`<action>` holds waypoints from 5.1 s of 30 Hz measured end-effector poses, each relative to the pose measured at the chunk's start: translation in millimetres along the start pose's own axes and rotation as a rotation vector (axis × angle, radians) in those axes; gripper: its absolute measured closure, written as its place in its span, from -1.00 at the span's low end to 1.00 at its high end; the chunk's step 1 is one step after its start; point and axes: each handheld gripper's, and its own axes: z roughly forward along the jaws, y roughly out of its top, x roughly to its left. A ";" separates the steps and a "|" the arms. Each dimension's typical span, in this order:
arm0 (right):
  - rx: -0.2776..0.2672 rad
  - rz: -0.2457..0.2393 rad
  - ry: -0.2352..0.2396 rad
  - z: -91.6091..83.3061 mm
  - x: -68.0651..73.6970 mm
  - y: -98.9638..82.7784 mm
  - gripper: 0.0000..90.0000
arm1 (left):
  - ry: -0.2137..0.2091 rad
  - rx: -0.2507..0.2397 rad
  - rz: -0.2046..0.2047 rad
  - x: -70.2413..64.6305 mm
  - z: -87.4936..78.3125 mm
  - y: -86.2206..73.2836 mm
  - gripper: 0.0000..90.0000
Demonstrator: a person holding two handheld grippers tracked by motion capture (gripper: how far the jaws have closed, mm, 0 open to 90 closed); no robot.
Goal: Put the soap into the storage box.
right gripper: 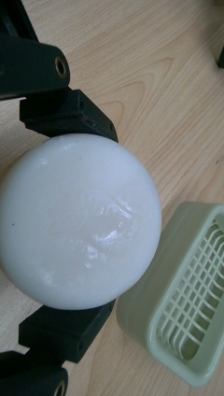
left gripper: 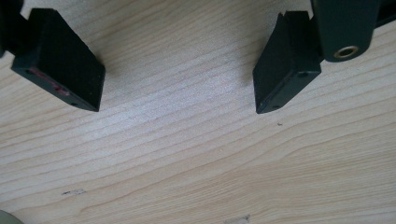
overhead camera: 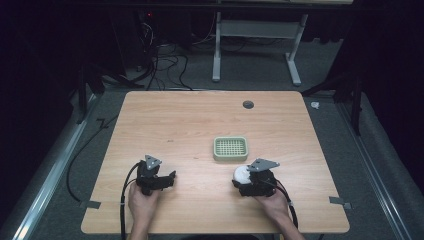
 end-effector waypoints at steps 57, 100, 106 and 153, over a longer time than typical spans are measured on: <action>-0.042 0.052 -0.039 -1.3 -54.7 68.3 -0.45 | 0.000 0.000 0.000 0.1 0.0 0.0 -0.62; 0.053 0.058 -0.046 67.1 -60.1 88.6 -0.45 | 0.000 0.000 0.000 0.1 0.0 0.0 -0.62; 0.078 0.067 -0.054 73.9 -60.6 86.1 -0.45 | 0.000 0.000 0.000 0.1 0.0 0.0 -0.62; 0.066 0.103 -0.053 71.3 -61.3 81.2 -0.49 | 0.000 -0.002 -0.002 0.3 0.0 -0.1 -0.62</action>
